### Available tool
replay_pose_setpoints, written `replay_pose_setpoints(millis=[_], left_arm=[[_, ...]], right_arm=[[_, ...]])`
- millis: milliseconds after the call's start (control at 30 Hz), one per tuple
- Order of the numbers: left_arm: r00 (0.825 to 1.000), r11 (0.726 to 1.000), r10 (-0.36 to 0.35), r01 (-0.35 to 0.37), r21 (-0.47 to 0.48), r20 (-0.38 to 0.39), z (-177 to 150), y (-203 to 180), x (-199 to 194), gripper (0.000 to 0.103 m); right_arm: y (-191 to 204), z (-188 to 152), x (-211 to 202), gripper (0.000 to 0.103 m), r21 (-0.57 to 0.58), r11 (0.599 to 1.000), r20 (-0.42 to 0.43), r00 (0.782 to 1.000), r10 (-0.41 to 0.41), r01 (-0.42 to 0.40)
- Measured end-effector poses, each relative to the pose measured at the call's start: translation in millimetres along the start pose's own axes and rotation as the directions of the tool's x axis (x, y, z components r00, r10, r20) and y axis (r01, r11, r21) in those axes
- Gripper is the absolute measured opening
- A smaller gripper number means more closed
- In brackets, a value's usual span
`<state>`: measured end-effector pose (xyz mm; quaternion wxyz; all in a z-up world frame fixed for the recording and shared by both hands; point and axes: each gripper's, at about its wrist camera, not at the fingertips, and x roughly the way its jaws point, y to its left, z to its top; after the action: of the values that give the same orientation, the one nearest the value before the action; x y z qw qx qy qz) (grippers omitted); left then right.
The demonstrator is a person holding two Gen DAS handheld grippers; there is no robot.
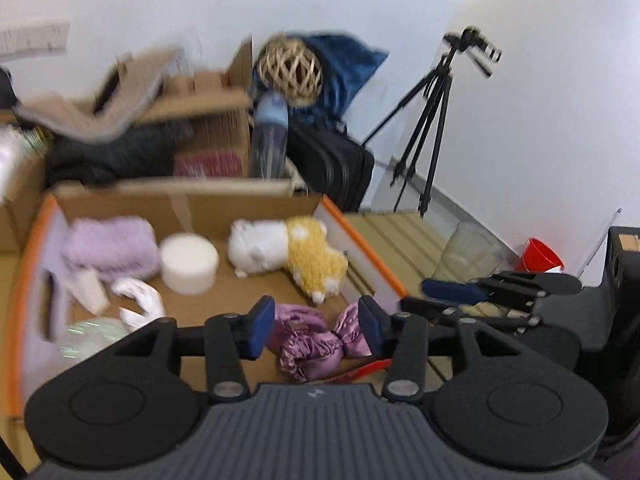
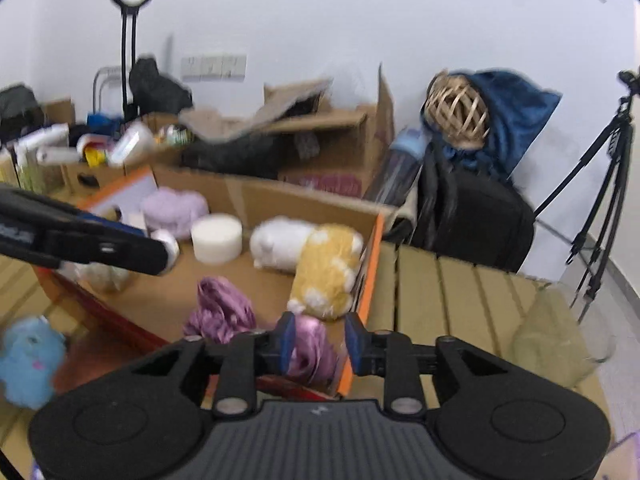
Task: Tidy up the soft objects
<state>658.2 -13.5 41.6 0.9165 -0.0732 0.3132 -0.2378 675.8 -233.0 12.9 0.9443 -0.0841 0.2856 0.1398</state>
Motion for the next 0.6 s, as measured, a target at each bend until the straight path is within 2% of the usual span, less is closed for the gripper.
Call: replay_pose_setpoints(millis=[67, 133, 200, 267, 300, 333, 400, 467, 500, 600], left_arm=[[0.998, 0.999, 0.040, -0.041, 0.033, 0.055, 1, -8, -34, 0.062], [0.992, 0.995, 0.077, -0.083, 0.061, 0.100, -1, -16, -64, 0.067], [0.986, 0.990, 0.100, -0.113, 0.088, 0.132, -8, -25, -94, 0.070], [0.978, 0.984, 0.125, -0.144, 0.109, 0.167, -21, -35, -125, 0.071], [0.971, 0.979, 0.140, -0.165, 0.118, 0.194, -29, -41, -139, 0.072], [0.958, 0.972, 0.161, -0.195, 0.129, 0.236, -40, -46, -154, 0.075], [0.910, 0.940, 0.231, -0.300, 0.163, 0.344, -68, -57, -179, 0.080], [0.859, 0.884, 0.324, -0.424, 0.198, 0.397, -96, -66, -195, 0.080], [0.851, 0.872, 0.344, -0.446, 0.201, 0.398, -107, -68, -202, 0.080], [0.872, 0.904, 0.330, -0.402, 0.145, 0.361, -140, -69, -228, 0.080]], right_arm=[[-2, 7, -30, 0.028, 0.000, 1.000, 0.038, 0.999, 0.000, 0.000], [-1, 14, -57, 0.028, -0.010, 1.000, 0.062, 0.998, 0.007, -0.006], [5, 16, -88, 0.028, -0.030, 0.999, 0.084, 0.996, 0.016, -0.014], [15, 12, -119, 0.032, -0.050, 0.999, 0.108, 0.994, 0.020, -0.015], [20, 8, -133, 0.038, -0.057, 0.998, 0.122, 0.992, 0.024, -0.017], [25, 2, -146, 0.045, -0.061, 0.998, 0.137, 0.990, 0.030, -0.021], [35, -18, -174, 0.056, -0.074, 0.996, 0.168, 0.984, 0.058, -0.047], [43, -44, -193, 0.059, -0.071, 0.995, 0.155, 0.984, 0.084, -0.074], [46, -56, -199, 0.059, -0.062, 0.995, 0.140, 0.987, 0.085, -0.077], [53, -94, -219, 0.059, -0.015, 0.997, 0.112, 0.991, 0.073, -0.072]])
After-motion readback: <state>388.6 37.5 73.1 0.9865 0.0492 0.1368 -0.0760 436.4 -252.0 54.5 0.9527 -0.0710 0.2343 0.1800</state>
